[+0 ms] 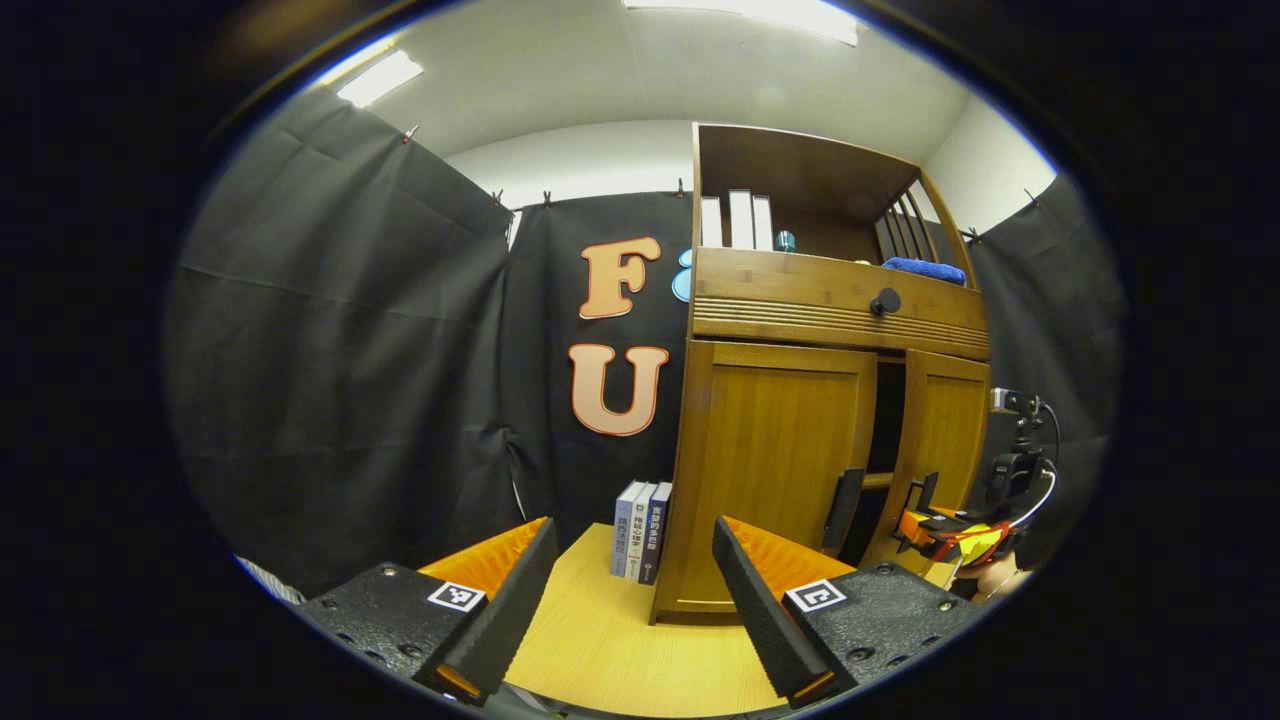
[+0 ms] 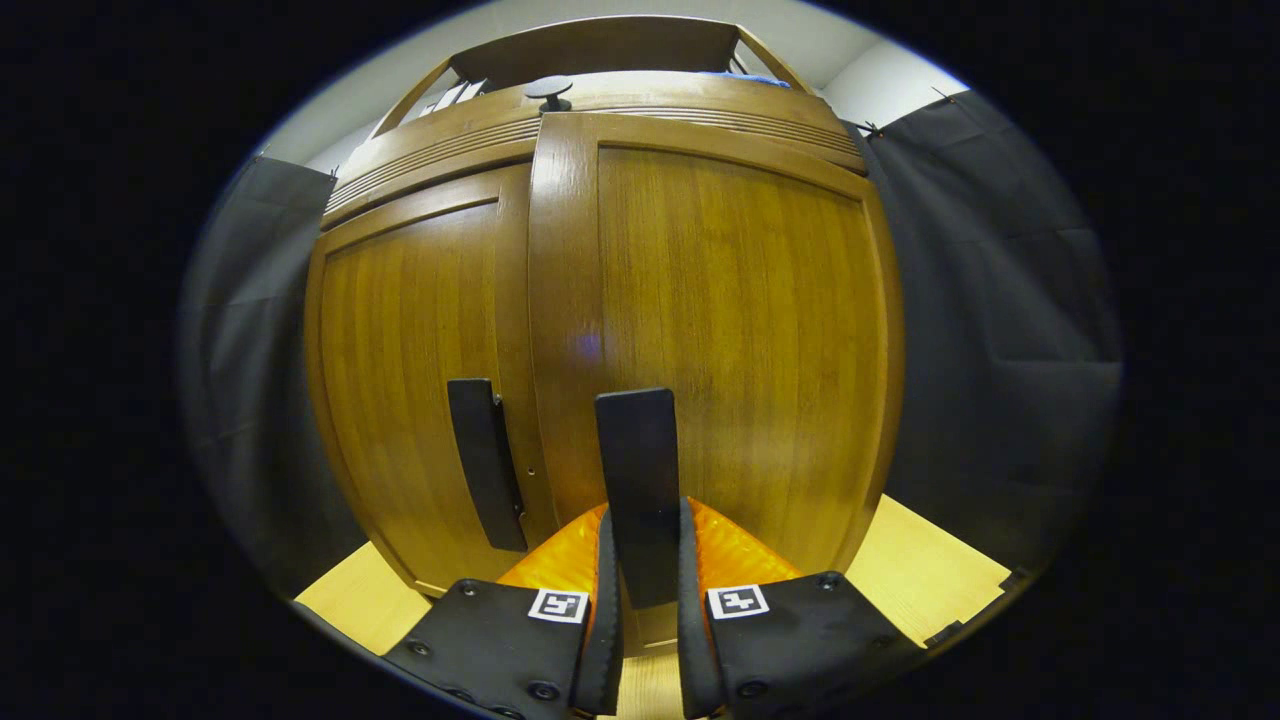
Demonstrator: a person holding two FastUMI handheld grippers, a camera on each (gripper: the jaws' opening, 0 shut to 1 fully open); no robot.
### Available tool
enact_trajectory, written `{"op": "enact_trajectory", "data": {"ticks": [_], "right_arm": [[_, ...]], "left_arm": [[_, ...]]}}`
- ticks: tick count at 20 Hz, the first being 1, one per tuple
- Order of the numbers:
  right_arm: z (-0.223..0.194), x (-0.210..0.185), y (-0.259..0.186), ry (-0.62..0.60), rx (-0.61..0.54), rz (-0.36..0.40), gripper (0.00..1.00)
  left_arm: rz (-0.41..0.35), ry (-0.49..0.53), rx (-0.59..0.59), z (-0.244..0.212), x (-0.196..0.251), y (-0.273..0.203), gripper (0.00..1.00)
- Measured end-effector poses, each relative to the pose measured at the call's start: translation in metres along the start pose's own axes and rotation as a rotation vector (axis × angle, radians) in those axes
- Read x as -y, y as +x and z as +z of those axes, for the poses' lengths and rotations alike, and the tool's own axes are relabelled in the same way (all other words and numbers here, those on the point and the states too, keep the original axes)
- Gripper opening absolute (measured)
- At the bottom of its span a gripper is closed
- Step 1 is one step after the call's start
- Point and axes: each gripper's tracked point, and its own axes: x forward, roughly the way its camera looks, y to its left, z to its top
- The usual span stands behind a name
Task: Open the right door of the double-door shoe cabinet with the right hand, and open the left door with the left hand.
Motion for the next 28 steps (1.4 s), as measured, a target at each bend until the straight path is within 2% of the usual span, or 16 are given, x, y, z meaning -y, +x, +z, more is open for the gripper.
{"op": "enact_trajectory", "data": {"ticks": [6, 7, 8, 9, 10, 13, 16, 18, 19, 20, 21, 23, 24, 28], "right_arm": [[-0.001, 0.016, -0.028, 0.013, 0.003, -0.02, 0.3], [-0.002, 0.019, -0.033, 0.017, 0.003, -0.025, 0.24], [-0.001, 0.022, -0.036, 0.016, 0.006, -0.032, 0.3], [-0.002, 0.025, -0.039, 0.02, 0.006, -0.03, 0.3], [-0.001, 0.027, -0.042, 0.023, 0.013, -0.031, 0.19], [-0.001, 0.037, -0.055, -0.006, 0.012, -0.05, 0.27], [-0.002, 0.05, -0.07, 0.032, 0.008, -0.074, 0.19], [-0.003, 0.059, -0.079, 0.023, 0.01, -0.101, 0.22], [-0.003, 0.064, -0.085, 0.025, 0.01, -0.113, 0.18], [-0.003, 0.07, -0.089, 0.031, 0.005, -0.121, 0.26], [-0.004, 0.074, -0.094, 0.04, -0.002, -0.128, 0.26], [-0.003, 0.084, -0.104, 0.055, -0.013, -0.152, 0.21], [-0.002, 0.09, -0.106, 0.053, -0.008, -0.166, 0.14], [-0.001, 0.104, -0.115, 0.045, -0.004, -0.183, 0.14]], "left_arm": [[-0.053, 0.002, 0.008, 0.003, 0.012, -0.004, 0.92], [-0.061, 0.003, 0.009, 0.003, 0.013, -0.005, 0.92], [-0.069, 0.002, 0.01, 0.003, 0.015, -0.005, 0.91], [-0.077, 0.002, 0.01, 0.003, 0.017, -0.005, 0.92], [-0.084, 0.001, 0.011, 0.003, 0.019, -0.006, 0.92], [-0.109, -0.002, 0.016, 0.005, 0.026, -0.004, 0.92], [-0.126, 0.0, 0.024, 0.007, 0.032, -0.003, 0.92], [-0.138, -0.007, 0.022, 0.007, 0.036, -0.001, 0.92], [-0.142, -0.009, 0.019, 0.006, 0.037, -0.001, 0.92], [-0.147, -0.012, 0.016, 0.005, 0.039, -0.001, 0.92], [-0.153, -0.016, 0.012, 0.004, 0.042, -0.001, 0.92], [-0.166, -0.024, 0.006, 0.002, 0.048, 0.0, 0.92], [-0.171, -0.027, 0.006, 0.002, 0.051, 0.0, 0.94], [-0.204, -0.032, 0.004, 0.002, 0.067, 0.0, 0.94]]}}
